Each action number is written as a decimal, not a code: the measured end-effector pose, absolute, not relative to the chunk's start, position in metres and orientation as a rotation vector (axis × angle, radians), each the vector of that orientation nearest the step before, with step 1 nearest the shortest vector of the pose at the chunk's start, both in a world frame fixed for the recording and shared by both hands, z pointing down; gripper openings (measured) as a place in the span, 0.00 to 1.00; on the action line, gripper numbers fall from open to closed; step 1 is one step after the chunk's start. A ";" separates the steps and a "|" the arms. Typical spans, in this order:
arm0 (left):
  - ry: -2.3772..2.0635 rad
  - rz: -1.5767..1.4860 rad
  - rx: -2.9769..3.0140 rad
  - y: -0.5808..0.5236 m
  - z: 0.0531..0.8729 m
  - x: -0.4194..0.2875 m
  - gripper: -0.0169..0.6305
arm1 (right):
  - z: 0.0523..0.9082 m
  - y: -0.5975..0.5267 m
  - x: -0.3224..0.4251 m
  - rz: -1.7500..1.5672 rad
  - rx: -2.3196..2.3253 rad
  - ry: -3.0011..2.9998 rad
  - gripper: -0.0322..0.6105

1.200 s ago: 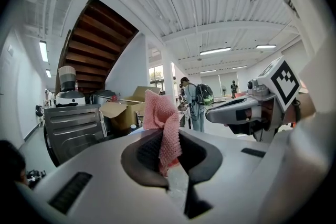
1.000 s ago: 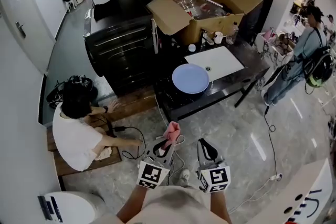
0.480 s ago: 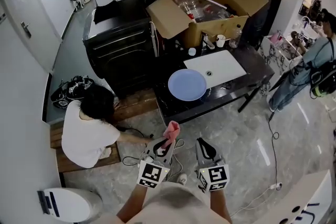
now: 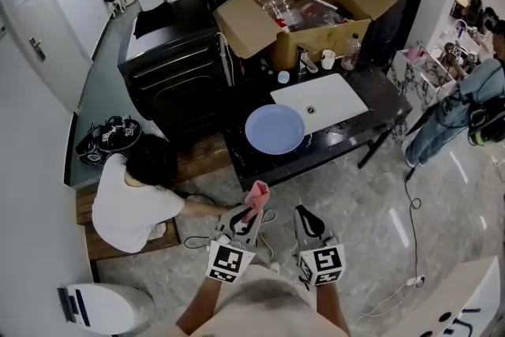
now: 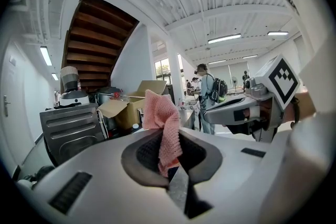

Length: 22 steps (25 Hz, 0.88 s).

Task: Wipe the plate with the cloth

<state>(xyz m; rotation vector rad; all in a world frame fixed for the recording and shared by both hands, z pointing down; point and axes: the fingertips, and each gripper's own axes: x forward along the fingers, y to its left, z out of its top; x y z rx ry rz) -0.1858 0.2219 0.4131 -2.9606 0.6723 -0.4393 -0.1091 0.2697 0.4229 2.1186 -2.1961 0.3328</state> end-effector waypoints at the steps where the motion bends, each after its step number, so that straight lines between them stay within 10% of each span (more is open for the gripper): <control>1: 0.678 -0.440 -2.959 0.220 0.413 -0.184 0.08 | 0.423 0.268 -0.107 0.334 2.115 -2.199 0.09; 22: 0.758 -0.434 -2.958 0.150 0.428 -0.133 0.08 | 0.436 0.203 -0.050 0.325 2.059 -2.214 0.09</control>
